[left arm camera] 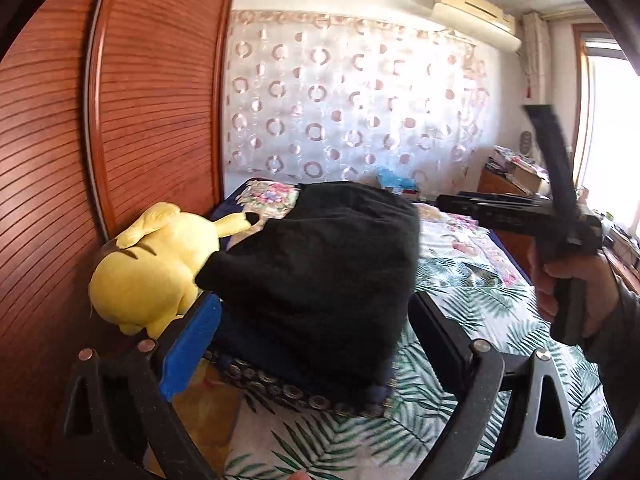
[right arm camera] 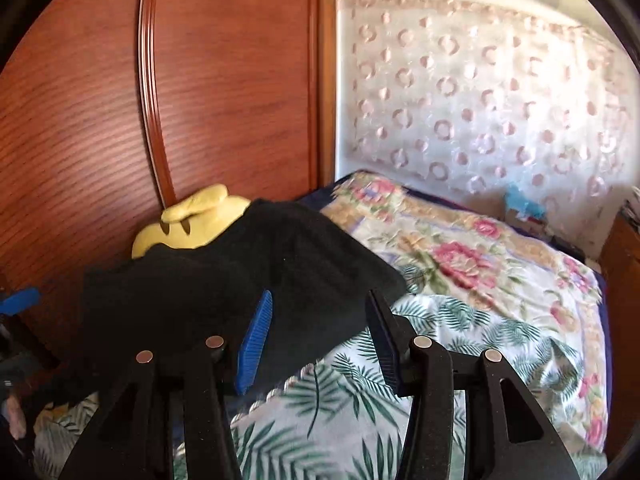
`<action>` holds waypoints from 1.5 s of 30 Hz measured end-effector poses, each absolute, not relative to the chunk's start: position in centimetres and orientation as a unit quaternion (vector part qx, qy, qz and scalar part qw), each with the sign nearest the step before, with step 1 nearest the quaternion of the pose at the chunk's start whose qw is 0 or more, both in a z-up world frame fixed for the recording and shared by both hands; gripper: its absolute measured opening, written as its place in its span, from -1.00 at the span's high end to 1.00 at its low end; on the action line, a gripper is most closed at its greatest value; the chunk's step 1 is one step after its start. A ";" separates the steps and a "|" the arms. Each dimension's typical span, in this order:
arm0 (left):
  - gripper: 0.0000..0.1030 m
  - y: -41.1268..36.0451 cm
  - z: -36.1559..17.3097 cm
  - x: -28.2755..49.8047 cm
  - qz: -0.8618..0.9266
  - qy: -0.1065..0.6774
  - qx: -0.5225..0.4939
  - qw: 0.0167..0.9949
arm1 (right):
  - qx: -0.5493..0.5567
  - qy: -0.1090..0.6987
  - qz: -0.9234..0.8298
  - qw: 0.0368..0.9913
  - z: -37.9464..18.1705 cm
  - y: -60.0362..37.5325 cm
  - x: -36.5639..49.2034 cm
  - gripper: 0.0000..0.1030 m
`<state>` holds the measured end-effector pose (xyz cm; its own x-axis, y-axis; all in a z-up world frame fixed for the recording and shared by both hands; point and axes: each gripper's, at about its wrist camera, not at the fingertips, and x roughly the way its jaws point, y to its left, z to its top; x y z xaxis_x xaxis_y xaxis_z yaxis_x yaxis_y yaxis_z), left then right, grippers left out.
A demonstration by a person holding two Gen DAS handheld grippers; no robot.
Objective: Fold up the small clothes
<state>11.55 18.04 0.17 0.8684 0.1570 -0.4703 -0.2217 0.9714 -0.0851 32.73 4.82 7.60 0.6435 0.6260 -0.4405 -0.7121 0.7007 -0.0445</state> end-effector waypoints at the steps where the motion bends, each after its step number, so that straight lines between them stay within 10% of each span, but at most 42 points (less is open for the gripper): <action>1: -0.84 17.4 0.3 11.3 0.095 0.236 -0.063 0.965 | -0.100 0.193 0.370 0.903 7.8 3.7 31.4 0.02; 18: -0.84 6.7 0.9 8.0 0.001 0.228 -0.029 0.973 | -0.042 0.179 0.268 0.946 4.7 -11.5 12.1 -0.62; 45: -0.84 0.0 6.2 3.1 -0.020 0.192 -0.009 0.981 | 0.012 0.106 0.180 0.978 7.1 -14.2 -5.5 -0.69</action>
